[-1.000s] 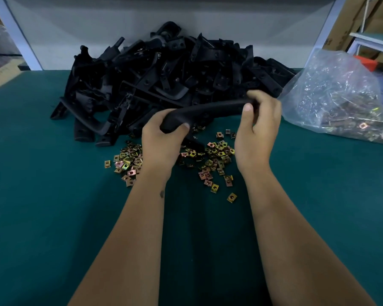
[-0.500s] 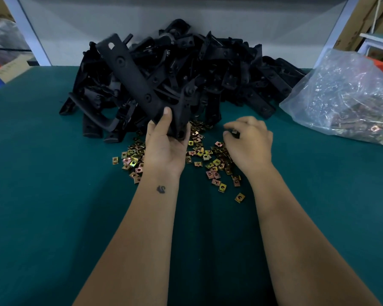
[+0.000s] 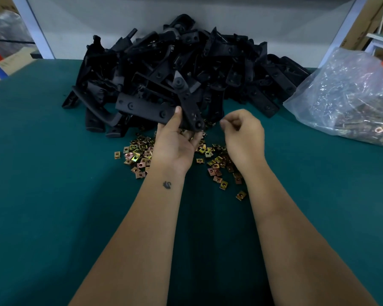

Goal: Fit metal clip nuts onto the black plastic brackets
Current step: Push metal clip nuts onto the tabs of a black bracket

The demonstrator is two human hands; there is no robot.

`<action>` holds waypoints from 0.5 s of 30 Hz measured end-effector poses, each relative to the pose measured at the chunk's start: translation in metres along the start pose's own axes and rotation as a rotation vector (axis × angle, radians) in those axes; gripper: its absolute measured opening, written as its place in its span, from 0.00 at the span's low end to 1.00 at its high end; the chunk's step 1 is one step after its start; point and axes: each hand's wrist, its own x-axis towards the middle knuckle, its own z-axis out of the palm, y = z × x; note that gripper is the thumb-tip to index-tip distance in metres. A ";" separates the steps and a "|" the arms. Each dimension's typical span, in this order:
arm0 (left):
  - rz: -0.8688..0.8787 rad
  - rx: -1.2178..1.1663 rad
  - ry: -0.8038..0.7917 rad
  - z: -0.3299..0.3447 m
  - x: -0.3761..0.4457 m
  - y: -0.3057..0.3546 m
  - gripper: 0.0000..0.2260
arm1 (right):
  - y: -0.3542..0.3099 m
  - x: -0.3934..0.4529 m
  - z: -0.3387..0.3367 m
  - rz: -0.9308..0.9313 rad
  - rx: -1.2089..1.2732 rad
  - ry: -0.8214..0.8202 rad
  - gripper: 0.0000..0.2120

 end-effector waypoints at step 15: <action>0.586 0.894 -0.053 -0.004 -0.001 -0.014 0.42 | -0.008 -0.003 -0.002 0.178 0.704 -0.055 0.10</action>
